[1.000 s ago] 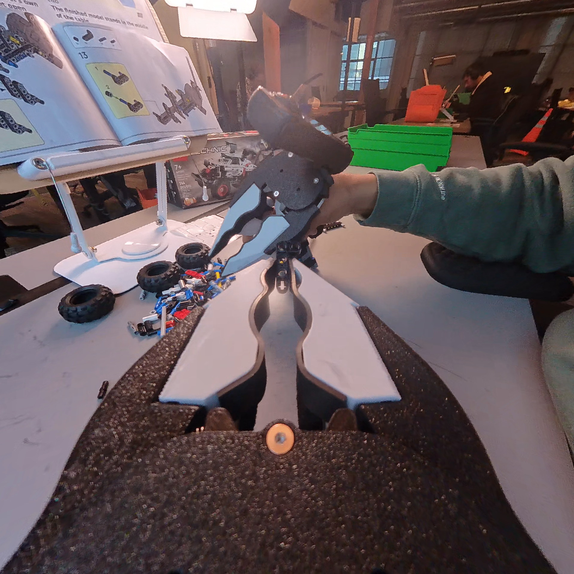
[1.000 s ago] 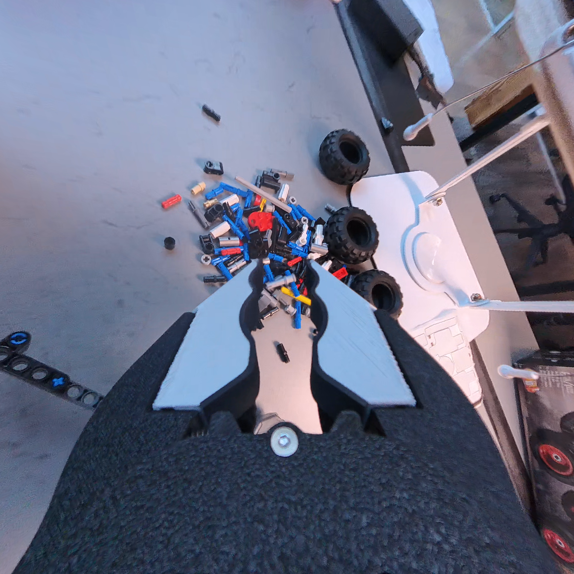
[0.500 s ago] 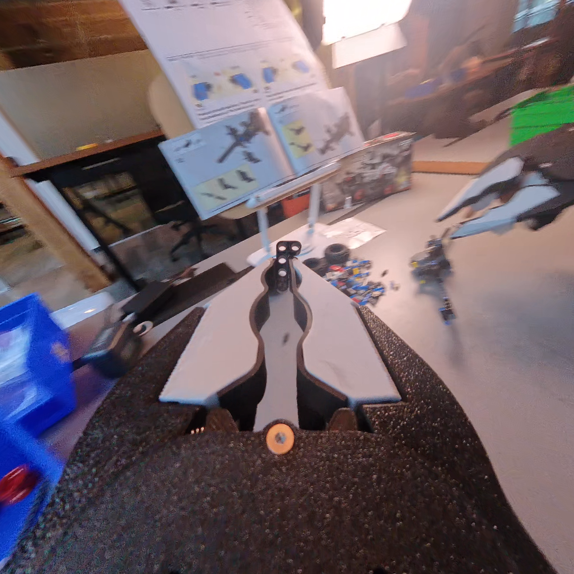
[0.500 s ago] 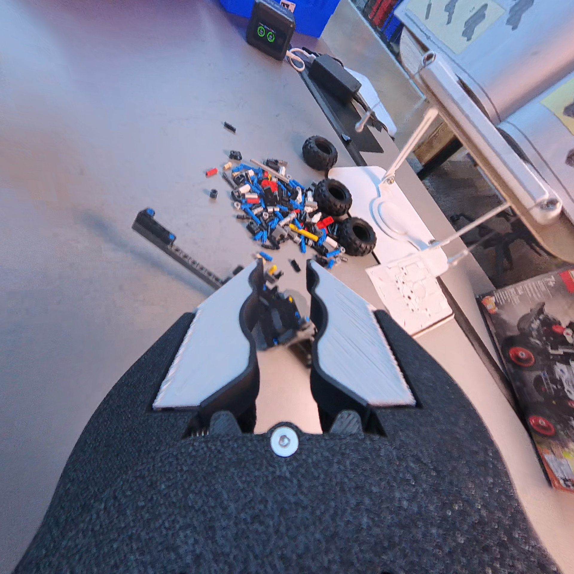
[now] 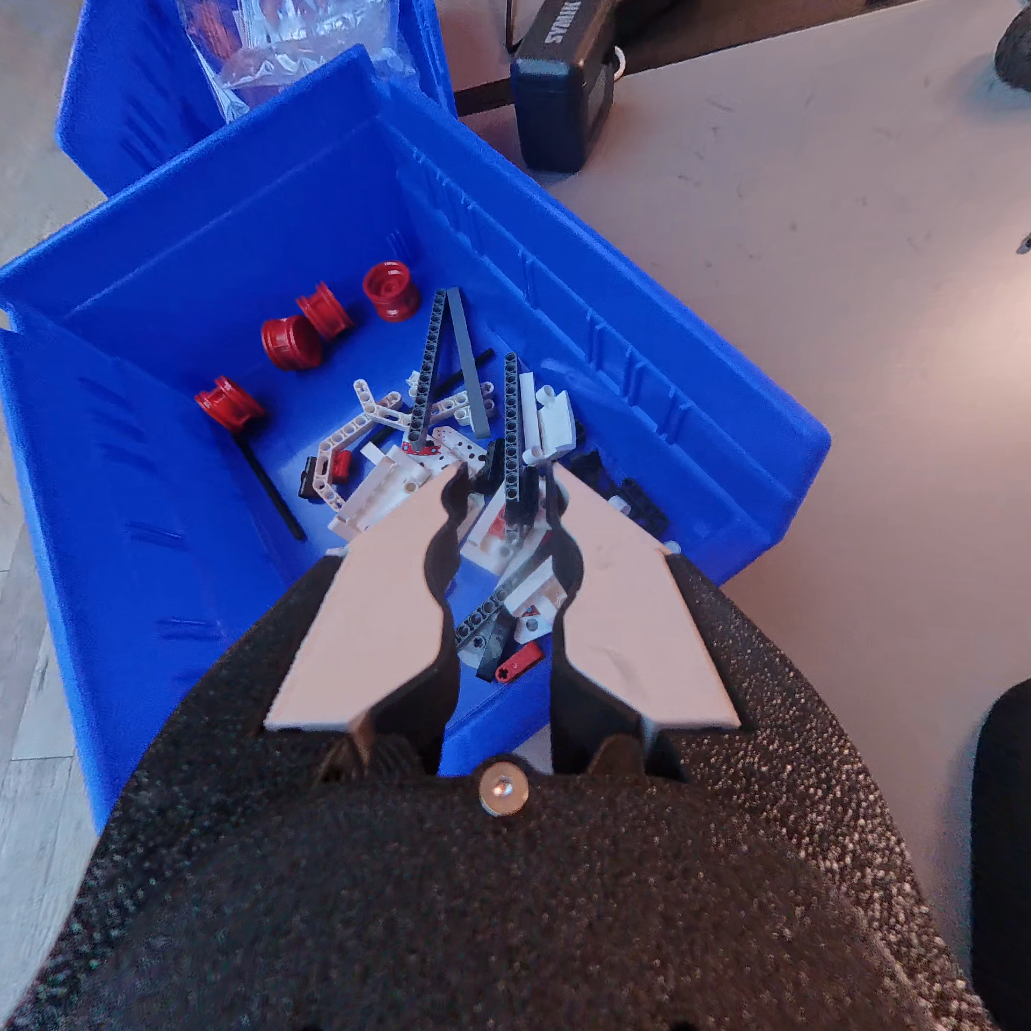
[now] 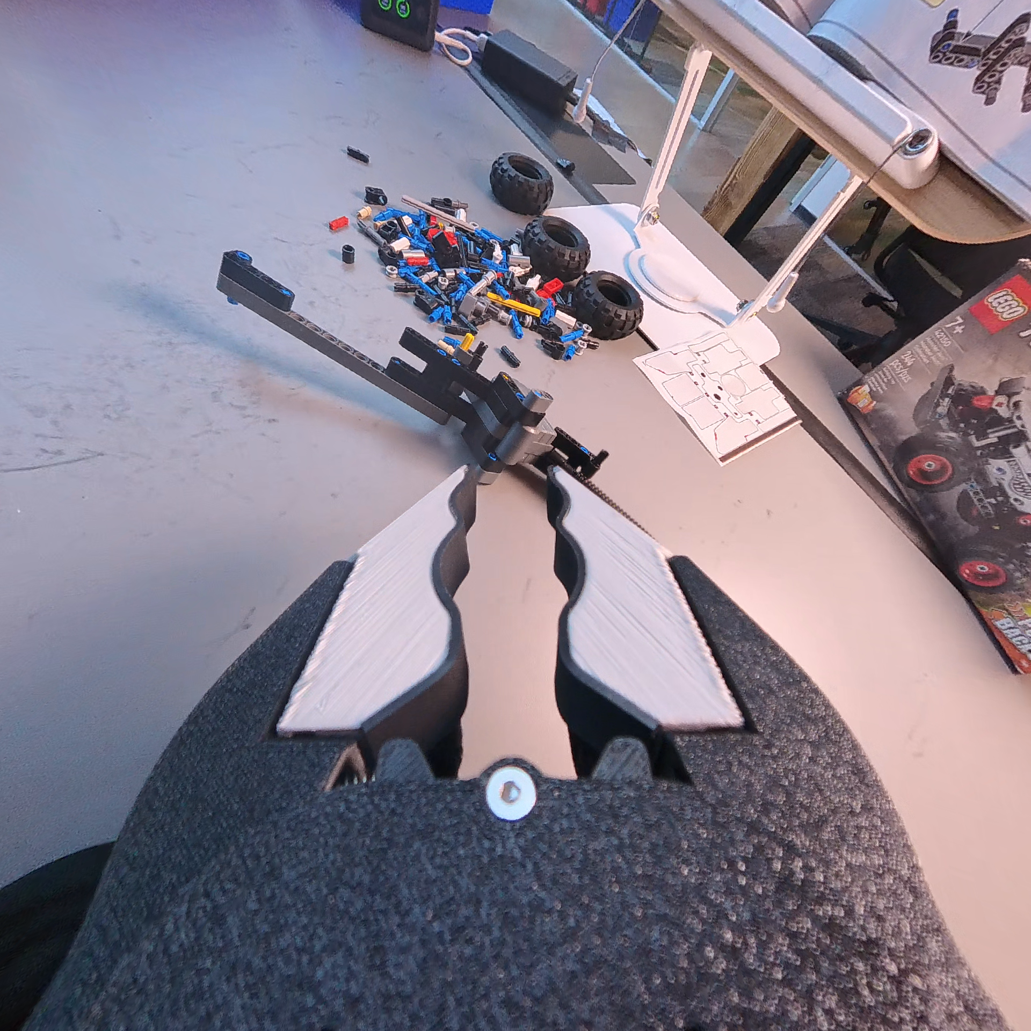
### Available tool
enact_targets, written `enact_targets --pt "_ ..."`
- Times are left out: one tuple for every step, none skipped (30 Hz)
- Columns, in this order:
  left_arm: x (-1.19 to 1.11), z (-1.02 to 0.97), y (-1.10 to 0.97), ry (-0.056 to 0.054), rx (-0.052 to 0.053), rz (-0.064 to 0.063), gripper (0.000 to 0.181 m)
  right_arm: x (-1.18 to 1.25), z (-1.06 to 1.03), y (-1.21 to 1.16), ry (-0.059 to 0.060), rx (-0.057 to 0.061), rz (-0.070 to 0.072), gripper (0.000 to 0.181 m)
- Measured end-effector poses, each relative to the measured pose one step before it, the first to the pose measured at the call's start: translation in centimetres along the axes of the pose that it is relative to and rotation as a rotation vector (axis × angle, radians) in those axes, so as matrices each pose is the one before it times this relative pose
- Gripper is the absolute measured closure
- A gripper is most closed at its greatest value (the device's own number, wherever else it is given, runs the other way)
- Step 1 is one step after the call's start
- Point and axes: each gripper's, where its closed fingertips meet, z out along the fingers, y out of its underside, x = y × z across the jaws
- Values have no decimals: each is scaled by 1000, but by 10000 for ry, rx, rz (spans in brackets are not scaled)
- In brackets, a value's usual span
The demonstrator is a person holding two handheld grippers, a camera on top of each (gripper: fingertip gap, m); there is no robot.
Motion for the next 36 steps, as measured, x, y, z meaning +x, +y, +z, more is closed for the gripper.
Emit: enact_targets --pt "60 131 -123 54 92 -123 151 -19 44 -94 11 20 -49 157" --pt "117 9 -338 43 187 -79 149 -35 33 -76 -1 -2 -42 157" --pt "204 -76 -514 36 257 -28 147 -30 34 -110 5 18 -35 157" --pt "247 -129 -608 27 275 11 146 -48 8 -131 -1 38 -28 157" --pt "298 -150 -702 23 281 35 144 -44 12 -137 -2 37 -13 157" --pt "390 -172 -812 42 328 65 143 -28 7 -140 15 50 -12 157" --pt "519 -190 -987 81 395 75 142 -9 0 -136 27 53 -4 157" --pt "735 -191 -1128 172 441 68 141 15 -3 -139 43 63 15 157" --pt "901 -136 -1188 235 435 36 140 -30 -7 -142 15 70 35 157" --pt "1039 -54 -1126 283 359 30 140 -70 -2 -134 -12 64 54 157" --pt "1171 13 -1140 318 342 47 141 -1 -18 -195 38 106 55 156" --pt "1313 110 -1156 377 343 61 141 2 -31 -246 36 136 49 156" --pt "1355 226 -1126 378 326 75 141 -51 -25 -229 1 118 61 156" --pt "1272 345 -1075 320 314 111 141 33 -10 -235 51 125 68 155" --pt "1167 504 -955 263 265 130 141 60 5 -236 66 137 51 154" --pt "1126 648 -784 265 194 111 141 -25 52 -138 2 83 37 153" --pt "1053 773 -680 264 176 88 139 -16 98 -20 1 19 42 150" --pt "921 871 -578 229 176 87 137 9 141 40 4 5 25 148" --pt "760 935 -417 178 131 66 137 -52 192 128 -49 -49 6 146" --pt "711 999 -266 183 74 27 136 -118 256 215 -97 -110 -3 142" --pt "719 1022 -143 219 33 1 136 -208 341 320 -177 -183 -8 138" --pt "677 1048 -76 219 23 -15 135 -232 463 440 -236 -277 3 132" --pt "738 1039 12 261 5 -32 135 -207 565 535 -276 -377 -37 126" --pt "795 1049 100 304 -31 -64 134 -53 631 492 -235 -397 -75 120" --pt "782 1016 173 301 -29 -69 134 -52 671 311 -276 -341 -102 115" --pt "792 962 271 299 -37 -64 134 -12 668 111 -264 -284 -110 110" --pt "805 893 362 301 -52 -71 134 98 671 -14 -207 -271 -185 107" --pt "819 843 473 299 -62 -50 134 252 651 -90 -93 -257 -326 106" --pt "818 776 579 284 -90 -21 134 303 657 -7 -53 -321 -423 104" --pt "804 707 713 260 -142 21 134 240 657 35 -99 -327 -383 100" --pt "801 643 789 245 -183 55 134 145 620 -6 -182 -256 -197 98" --pt "860 555 744 255 -165 77 134 63 596 65 -242 -231 -35 98" --pt "938 484 668 296 -155 71 134 148 551 263 -173 -277 4 104" --pt "991 413 614 318 -161 65 134 114 444 423 -106 -283 -100 115" --pt "995 360 534 308 -155 111 134 -64 333 461 -94 -235 -184 128" --pt "1051 314 452 347 -132 175 135 134 191 318 155 -98 -131 134"
